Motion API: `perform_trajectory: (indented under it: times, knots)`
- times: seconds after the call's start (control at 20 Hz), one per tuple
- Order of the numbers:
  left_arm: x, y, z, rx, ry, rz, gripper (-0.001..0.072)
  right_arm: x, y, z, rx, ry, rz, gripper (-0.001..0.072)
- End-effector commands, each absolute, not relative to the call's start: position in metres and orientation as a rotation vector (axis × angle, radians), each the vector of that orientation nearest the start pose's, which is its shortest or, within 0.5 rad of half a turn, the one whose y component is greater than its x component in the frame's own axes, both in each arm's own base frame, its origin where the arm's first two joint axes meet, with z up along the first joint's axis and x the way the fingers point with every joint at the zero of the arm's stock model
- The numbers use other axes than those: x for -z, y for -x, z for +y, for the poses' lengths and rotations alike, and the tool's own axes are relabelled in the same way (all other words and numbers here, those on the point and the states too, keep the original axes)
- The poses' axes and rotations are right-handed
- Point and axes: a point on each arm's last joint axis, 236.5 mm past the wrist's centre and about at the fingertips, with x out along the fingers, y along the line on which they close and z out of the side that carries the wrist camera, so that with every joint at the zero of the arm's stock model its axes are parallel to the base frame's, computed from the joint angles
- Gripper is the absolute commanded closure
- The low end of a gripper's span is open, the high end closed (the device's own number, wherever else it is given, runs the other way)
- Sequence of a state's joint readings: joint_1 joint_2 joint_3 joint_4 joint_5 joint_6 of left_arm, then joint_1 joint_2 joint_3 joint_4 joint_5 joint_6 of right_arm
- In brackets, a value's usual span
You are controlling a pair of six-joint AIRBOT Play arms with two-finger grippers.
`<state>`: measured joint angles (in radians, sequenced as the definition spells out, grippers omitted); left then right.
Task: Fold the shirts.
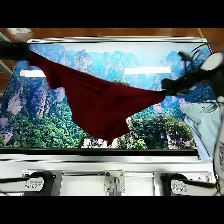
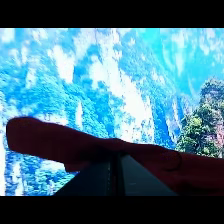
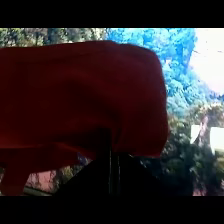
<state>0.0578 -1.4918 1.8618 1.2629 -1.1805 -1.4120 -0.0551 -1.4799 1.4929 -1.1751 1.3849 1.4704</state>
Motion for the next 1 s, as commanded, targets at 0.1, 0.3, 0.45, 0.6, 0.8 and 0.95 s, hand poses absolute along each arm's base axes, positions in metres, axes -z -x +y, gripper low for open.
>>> perform_trajectory:
  times: [0.1, 0.3, 0.45, 0.6, 0.8, 0.95]
  knots:
    - [-0.017, -0.55, -0.103, 0.245, 0.331, 1.142, 0.0641, 0.049, -0.461, 0.096, -0.298, -0.528, 1.381, 0.0648]
    - [0.001, -0.513, -0.081, 0.22, 0.336, 1.341, 0.0013, 0.047, -0.465, 0.095, -0.32, -0.497, 1.355, 0.0648]
    - [-0.043, -0.465, -0.048, 0.233, 0.335, 1.43, 0.0012, 0.032, -0.458, 0.093, -0.349, -0.449, 1.348, 0.0648]
    - [-0.048, -0.411, -0.068, 0.286, 0.353, 1.464, 0.0011, 0.027, -0.45, 0.095, -0.368, -0.443, 1.369, 0.0648]
    - [0.029, -0.318, -0.159, 0.353, 0.689, 1.486, 0.0007, 0.027, -0.439, 0.099, -0.395, -0.436, 1.409, 0.0648]
    - [0.071, -0.28, -0.196, 0.343, 0.876, 1.473, 0.0005, 0.027, -0.436, 0.1, -0.403, -0.434, 1.42, 0.0648]
